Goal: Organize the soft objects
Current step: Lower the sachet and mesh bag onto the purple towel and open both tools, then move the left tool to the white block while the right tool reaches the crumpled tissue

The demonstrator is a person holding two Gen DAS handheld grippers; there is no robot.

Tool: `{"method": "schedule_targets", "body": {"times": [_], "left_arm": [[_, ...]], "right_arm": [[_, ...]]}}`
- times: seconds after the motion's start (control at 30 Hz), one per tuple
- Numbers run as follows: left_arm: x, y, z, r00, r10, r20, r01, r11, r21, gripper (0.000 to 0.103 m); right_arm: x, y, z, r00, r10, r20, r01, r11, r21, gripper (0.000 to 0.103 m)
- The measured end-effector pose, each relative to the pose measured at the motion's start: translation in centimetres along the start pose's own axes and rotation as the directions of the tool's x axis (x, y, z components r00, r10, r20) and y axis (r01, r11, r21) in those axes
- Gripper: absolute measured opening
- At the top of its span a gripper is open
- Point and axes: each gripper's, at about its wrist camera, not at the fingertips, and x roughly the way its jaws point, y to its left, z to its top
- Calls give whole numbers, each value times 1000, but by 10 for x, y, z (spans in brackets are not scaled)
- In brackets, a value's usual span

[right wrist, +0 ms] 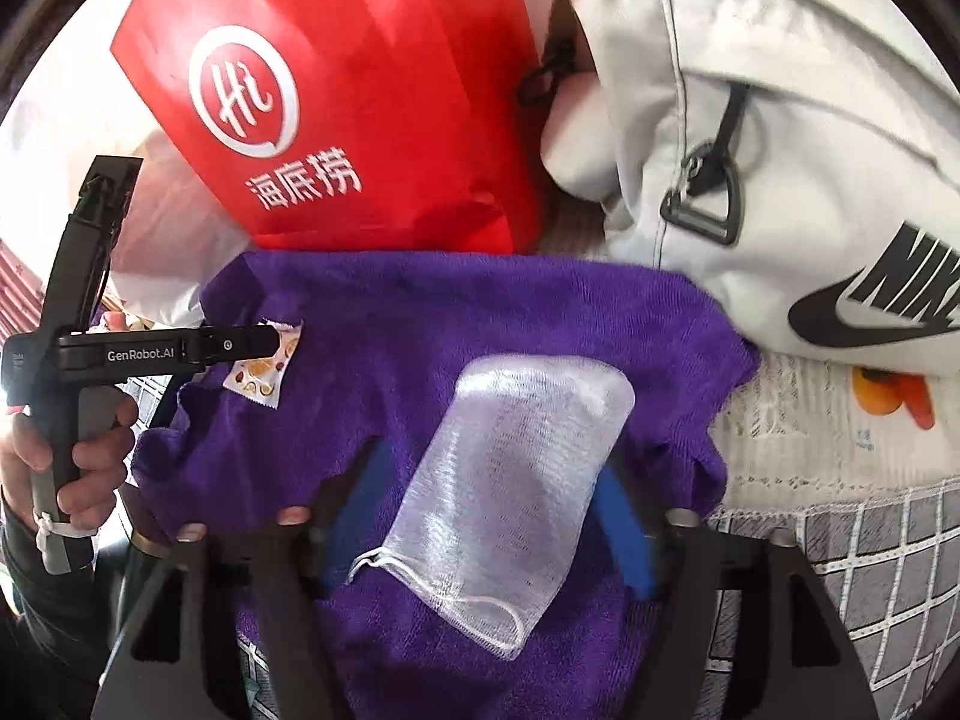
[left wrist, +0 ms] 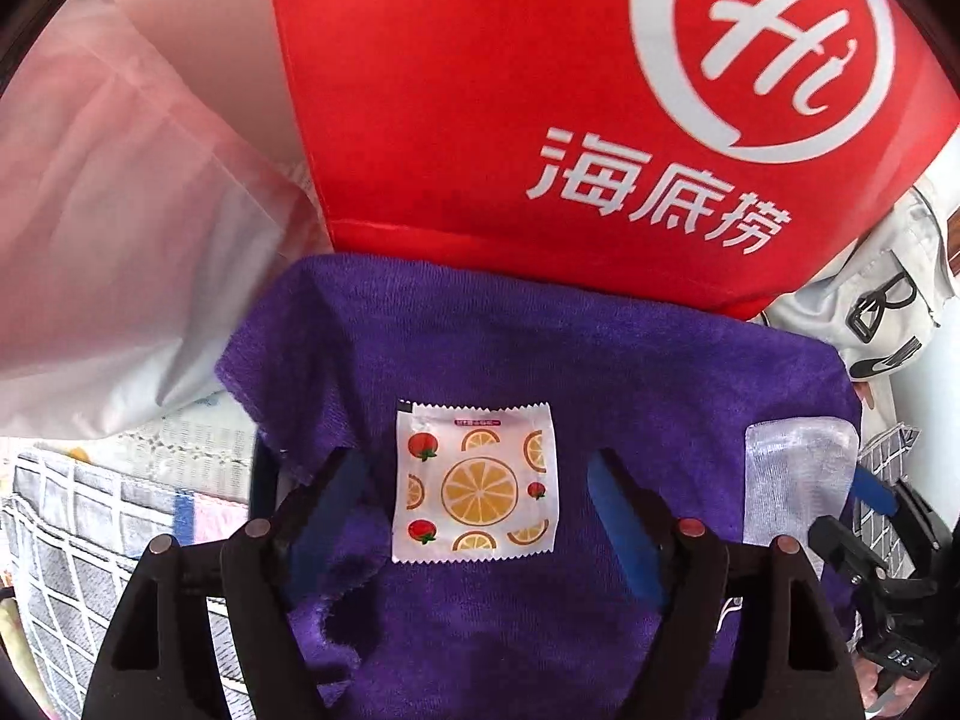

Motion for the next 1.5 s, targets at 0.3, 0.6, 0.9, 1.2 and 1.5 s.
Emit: {"method": "schedule_targets", "body": {"times": [0.3, 0.6, 0.9, 1.2, 1.5], "left_arm": [[-56, -4, -31, 996, 54, 64, -55, 998, 13, 77], [-130, 22, -87, 992, 17, 123, -14, 1000, -24, 77], [-181, 18, -156, 983, 42, 181, -43, 999, 6, 77], [-183, 28, -227, 989, 31, 145, -25, 999, -45, 77], [-172, 36, -271, 991, 7, 132, 3, 997, -76, 77]], "right_arm": [[-33, 13, 2, 991, -75, 109, 76, 997, -10, 75], [-88, 35, -25, 986, -107, 128, 106, 994, 10, 75], [-145, 62, -103, 988, -104, 113, 102, 994, 29, 75], [-177, 88, -185, 988, -90, 123, 91, 996, -5, 67], [-169, 96, -233, 995, -3, 102, 3, 1000, 7, 28]]}}
